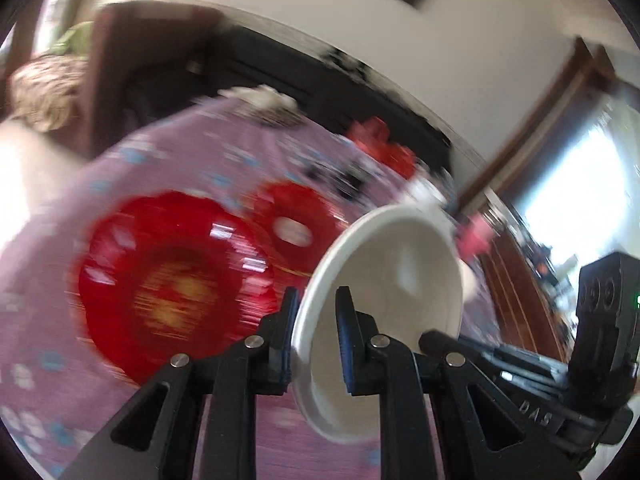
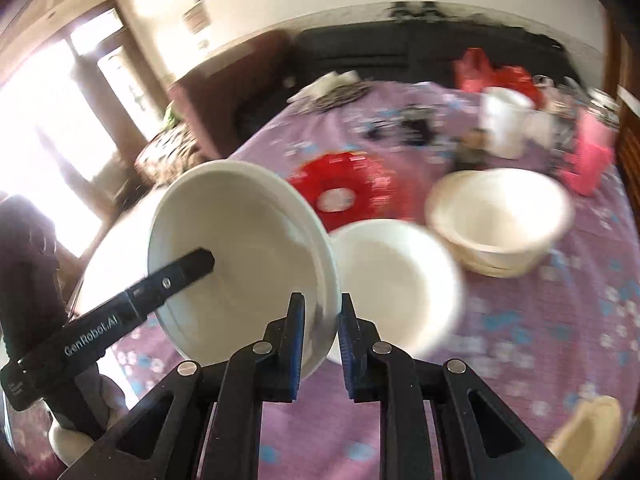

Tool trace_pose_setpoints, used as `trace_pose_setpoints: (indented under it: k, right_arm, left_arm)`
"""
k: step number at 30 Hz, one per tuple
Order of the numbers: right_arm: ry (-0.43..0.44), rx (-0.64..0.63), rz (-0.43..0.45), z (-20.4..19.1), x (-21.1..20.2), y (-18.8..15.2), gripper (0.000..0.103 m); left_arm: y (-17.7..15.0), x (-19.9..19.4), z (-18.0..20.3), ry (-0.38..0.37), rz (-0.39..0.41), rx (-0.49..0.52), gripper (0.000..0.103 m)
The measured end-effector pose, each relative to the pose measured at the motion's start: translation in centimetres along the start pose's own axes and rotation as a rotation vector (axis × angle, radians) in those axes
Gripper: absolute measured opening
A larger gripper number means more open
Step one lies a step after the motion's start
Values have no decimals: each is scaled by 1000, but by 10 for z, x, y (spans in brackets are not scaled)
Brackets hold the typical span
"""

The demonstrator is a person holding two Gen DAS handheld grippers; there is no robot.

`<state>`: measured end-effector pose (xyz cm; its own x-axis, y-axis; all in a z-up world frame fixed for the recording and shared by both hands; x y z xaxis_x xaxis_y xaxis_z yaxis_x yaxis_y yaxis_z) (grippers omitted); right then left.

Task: Organize plates and bowls
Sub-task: 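Lower the white bowl onto the large red plate and open both tools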

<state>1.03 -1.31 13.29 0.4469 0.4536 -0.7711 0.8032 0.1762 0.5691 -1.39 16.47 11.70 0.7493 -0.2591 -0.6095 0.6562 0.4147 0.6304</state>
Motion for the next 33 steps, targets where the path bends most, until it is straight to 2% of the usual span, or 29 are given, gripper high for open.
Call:
trace_pose_setpoints:
  k: [3,7,11,17,20,22,24,26,27,28,33]
  right_arm:
    - [23,-27,-32,-37,36,4,20]
    - [9,-56,-77,-72,83,7,20]
    - [-18,-47,-112,-80,120,12,20]
    - [-32,10,-138,-62,152,22,20]
    - [-19,32,-127,-56,157,25,20]
    - [-21,35,-109,-56,158,24,21]
    - [-19,46,-89,-55,158,24,24]
    - [-10,59,-69,-53,155,23,32]
    - [-1,68,-57,-52,153,24,40]
    - [8,75,-44,-51,150,24,45]
    - [18,94,28,-47,118,21,47]
  left_arm:
    - [6,-7,-45,60,27,-53,17]
    - [13,1,-87,113,20,-101,20]
    - [21,21,-114,132,-6,-119,21]
    - [22,50,-127,135,-60,-123,22]
    - [23,59,-131,134,-78,-117,26]
    - [21,61,-129,131,-89,-104,36]
    - [21,61,-127,126,-89,-91,40]
    - [20,58,-125,125,-86,-81,50]
    - [20,57,-124,126,-79,-81,54]
    - [20,55,-124,127,-74,-77,55]
    - [19,39,-127,139,-58,-90,58]
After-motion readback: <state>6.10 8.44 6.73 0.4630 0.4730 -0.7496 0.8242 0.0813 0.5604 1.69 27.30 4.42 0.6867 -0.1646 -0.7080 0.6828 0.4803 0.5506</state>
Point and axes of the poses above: each gripper's, at about its wrist camera, not at the fingertips, and x roughly the way its jaws point, z to its right, y to its top, the point moved 1 cm from there along x, roughly the way its jaws point, and after that the axes turned 1 degree about z, right-handed, at the moved point
